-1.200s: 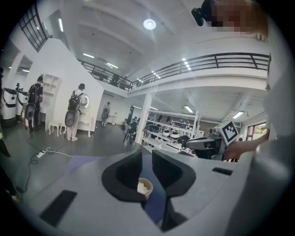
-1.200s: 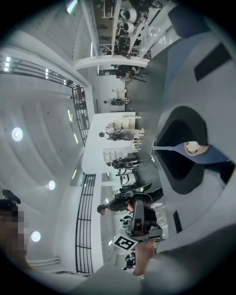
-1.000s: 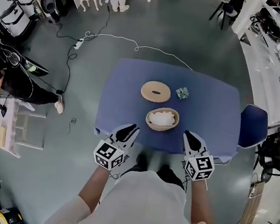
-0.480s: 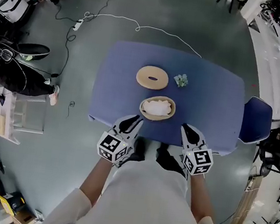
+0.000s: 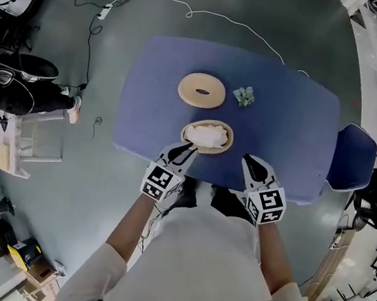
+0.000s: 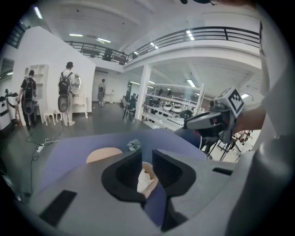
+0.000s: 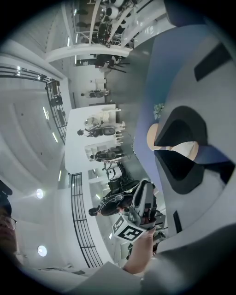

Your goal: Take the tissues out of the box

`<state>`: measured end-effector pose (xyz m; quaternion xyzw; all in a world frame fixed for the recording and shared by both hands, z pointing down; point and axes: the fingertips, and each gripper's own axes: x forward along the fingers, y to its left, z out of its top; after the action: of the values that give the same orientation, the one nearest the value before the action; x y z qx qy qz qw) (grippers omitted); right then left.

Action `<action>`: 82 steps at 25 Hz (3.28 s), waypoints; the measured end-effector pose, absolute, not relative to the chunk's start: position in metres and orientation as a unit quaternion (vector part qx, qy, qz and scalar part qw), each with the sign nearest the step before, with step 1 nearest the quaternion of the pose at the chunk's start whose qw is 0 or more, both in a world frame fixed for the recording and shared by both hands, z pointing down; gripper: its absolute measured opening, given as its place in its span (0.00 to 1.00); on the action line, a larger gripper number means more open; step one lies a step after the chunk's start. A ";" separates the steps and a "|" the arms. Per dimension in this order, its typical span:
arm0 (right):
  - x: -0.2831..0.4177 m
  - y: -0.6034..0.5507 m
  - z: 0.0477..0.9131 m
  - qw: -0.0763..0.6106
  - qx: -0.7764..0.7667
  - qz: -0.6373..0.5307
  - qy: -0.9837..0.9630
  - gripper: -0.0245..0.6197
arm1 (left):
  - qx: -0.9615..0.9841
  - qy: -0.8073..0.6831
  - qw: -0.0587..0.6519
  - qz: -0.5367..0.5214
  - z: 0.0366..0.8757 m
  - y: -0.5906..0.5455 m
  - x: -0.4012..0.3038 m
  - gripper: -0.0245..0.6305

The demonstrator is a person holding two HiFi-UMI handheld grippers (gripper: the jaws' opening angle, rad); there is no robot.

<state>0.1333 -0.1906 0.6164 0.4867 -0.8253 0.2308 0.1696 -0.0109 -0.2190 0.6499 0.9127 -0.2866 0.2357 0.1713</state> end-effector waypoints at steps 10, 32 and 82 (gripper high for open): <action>0.141 -0.211 0.668 0.197 0.449 0.263 -0.831 0.11 | 0.880 -0.242 0.146 0.381 0.754 -0.244 0.010 0.18; 0.166 -0.223 0.723 0.194 0.434 0.318 -0.820 0.11 | 0.790 -0.094 0.027 0.606 0.900 -0.239 0.024 0.29; 0.148 -0.249 0.616 0.161 0.400 0.239 -0.870 0.11 | 0.848 -0.438 0.093 0.284 0.626 -0.252 -0.028 0.07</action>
<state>0.1477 -0.2492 0.6160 0.4005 -0.8697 0.2391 0.1612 -0.0284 -0.2520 0.6260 0.8481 -0.4375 0.2839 0.0926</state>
